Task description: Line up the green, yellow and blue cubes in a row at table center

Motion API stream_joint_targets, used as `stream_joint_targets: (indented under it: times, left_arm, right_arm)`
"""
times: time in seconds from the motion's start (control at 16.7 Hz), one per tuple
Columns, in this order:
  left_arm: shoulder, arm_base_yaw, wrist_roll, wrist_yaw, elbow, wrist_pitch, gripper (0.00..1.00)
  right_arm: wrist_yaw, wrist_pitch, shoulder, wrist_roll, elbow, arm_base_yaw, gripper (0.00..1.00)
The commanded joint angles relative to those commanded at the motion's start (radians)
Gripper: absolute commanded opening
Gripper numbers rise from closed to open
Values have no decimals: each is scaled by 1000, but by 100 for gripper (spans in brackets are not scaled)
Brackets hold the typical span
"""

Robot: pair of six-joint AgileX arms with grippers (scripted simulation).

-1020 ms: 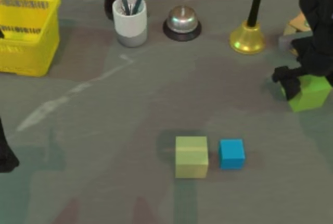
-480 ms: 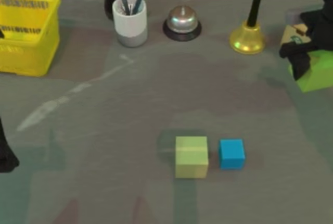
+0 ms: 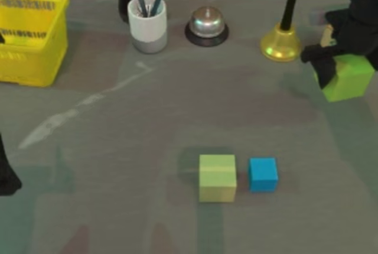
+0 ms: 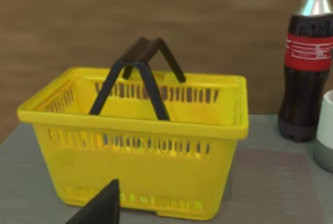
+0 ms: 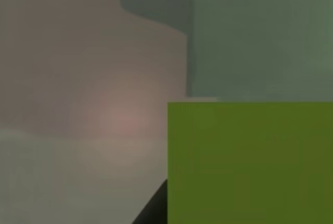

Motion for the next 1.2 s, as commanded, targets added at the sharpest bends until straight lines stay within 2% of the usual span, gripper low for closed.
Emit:
stream_joint_targets:
  times: [0.24, 0.78, 0.96, 1.2]
  left_arm:
    - [0, 0, 0, 0, 0, 0, 100]
    - [0, 0, 0, 0, 0, 0, 100]
    - [0, 0, 0, 0, 0, 0, 100]
    - [0, 0, 0, 0, 0, 0, 100]
  right_arm:
    - [3, -76, 79, 219, 145, 175, 0]
    - [7, -270, 256, 892, 503, 662, 0]
    - [11, -296, 274, 995, 567, 752, 0]
    - [12, -300, 277, 1010, 577, 766, 0]
